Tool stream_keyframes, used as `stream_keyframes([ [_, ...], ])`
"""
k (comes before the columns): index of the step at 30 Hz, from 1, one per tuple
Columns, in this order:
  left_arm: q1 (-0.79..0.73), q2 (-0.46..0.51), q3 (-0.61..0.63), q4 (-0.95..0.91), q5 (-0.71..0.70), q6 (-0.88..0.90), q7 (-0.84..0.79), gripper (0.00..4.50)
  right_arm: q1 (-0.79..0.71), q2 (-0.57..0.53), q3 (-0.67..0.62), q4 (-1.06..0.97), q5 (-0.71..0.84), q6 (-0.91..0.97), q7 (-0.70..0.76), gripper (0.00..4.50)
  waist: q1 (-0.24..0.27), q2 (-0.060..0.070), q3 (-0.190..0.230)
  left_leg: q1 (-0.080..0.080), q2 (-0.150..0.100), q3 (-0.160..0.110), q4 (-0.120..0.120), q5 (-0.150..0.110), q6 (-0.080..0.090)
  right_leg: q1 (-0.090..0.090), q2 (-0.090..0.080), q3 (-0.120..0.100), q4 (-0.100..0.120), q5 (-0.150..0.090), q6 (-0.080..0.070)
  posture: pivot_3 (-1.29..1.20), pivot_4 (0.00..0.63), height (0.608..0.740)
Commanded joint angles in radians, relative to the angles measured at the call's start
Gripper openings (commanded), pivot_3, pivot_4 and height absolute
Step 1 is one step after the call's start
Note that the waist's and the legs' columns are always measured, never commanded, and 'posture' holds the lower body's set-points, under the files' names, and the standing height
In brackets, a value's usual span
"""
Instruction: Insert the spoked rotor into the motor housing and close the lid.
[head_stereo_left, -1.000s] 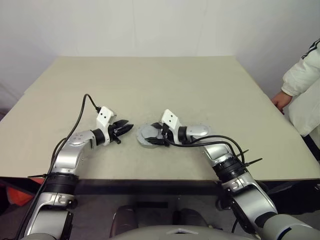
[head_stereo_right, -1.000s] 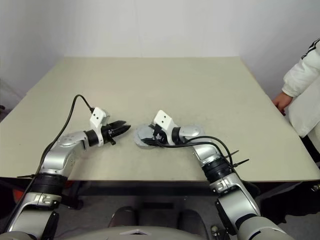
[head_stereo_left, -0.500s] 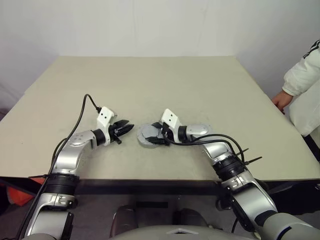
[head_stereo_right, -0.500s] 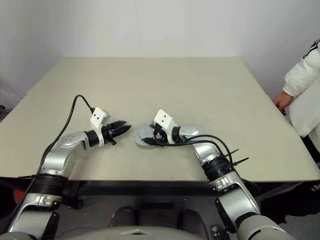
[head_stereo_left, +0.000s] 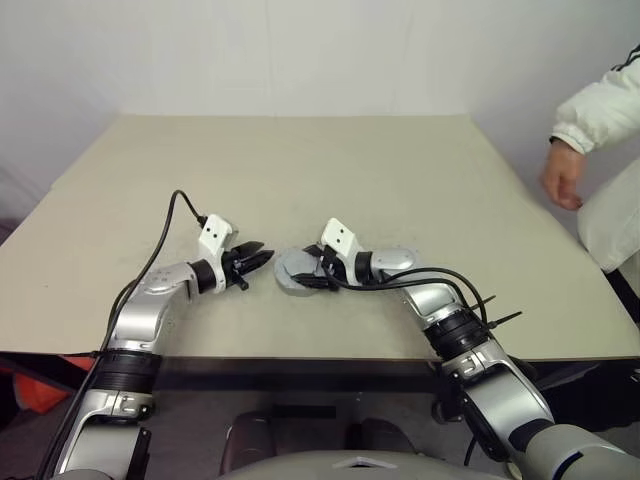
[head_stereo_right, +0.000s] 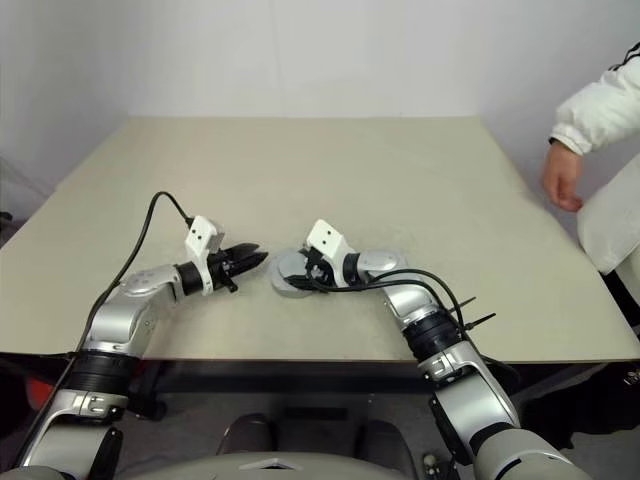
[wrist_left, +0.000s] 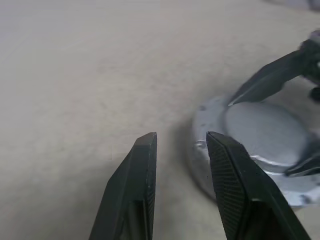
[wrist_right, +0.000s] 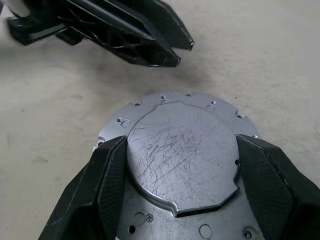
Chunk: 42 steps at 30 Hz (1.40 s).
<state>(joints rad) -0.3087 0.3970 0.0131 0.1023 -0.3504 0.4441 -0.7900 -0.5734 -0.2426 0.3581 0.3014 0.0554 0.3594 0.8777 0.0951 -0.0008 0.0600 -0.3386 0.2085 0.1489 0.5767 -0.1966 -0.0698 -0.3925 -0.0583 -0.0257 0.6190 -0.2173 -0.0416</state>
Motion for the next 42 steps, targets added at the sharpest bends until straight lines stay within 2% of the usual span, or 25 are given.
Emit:
stream_keyframes([
  [1, -0.008, -0.008, 0.047, -0.064, -0.06, 0.022, 0.009, 0.35, 0.015, -0.018, 0.021, 0.04, -0.041, 0.023, -0.014, 2.94, 0.0, 0.0, 0.0, 0.001, 0.0, 0.0, 0.0, 0.0, 0.0, 0.001, 0.0, 0.0, 0.0, 0.0, 0.0, 0.0, 0.0, 0.74],
  [2, -0.009, -0.008, 0.051, -0.067, -0.07, 0.031, 0.009, 0.02, 0.016, -0.019, 0.021, 0.039, -0.041, 0.024, -0.015, 2.94, 0.0, 0.0, 0.0, 0.001, 0.0, 0.0, 0.0, 0.0, 0.0, 0.001, 0.0, 0.0, 0.0, 0.0, 0.0, 0.0, 0.0, 0.74],
  [15, 0.001, -0.013, 0.0, -0.111, -0.109, 0.188, 0.015, 0.02, 0.006, -0.014, 0.021, 0.054, -0.043, 0.017, -0.028, 2.94, -0.001, 0.0, 0.0, 0.003, 0.0, 0.0, 0.0, -0.001, 0.001, 0.002, 0.0, 0.0, 0.0, -0.001, 0.001, 0.0, 0.0, 0.74],
  [42, -0.005, -0.012, -0.035, -0.106, -0.093, 0.216, 0.044, 0.02, 0.003, -0.015, 0.019, 0.06, -0.043, 0.009, -0.033, 2.94, -0.001, 0.0, 0.0, 0.003, 0.0, 0.0, -0.001, -0.001, 0.001, 0.002, 0.0, 0.0, -0.001, -0.001, 0.002, 0.0, 0.0, 0.74],
])
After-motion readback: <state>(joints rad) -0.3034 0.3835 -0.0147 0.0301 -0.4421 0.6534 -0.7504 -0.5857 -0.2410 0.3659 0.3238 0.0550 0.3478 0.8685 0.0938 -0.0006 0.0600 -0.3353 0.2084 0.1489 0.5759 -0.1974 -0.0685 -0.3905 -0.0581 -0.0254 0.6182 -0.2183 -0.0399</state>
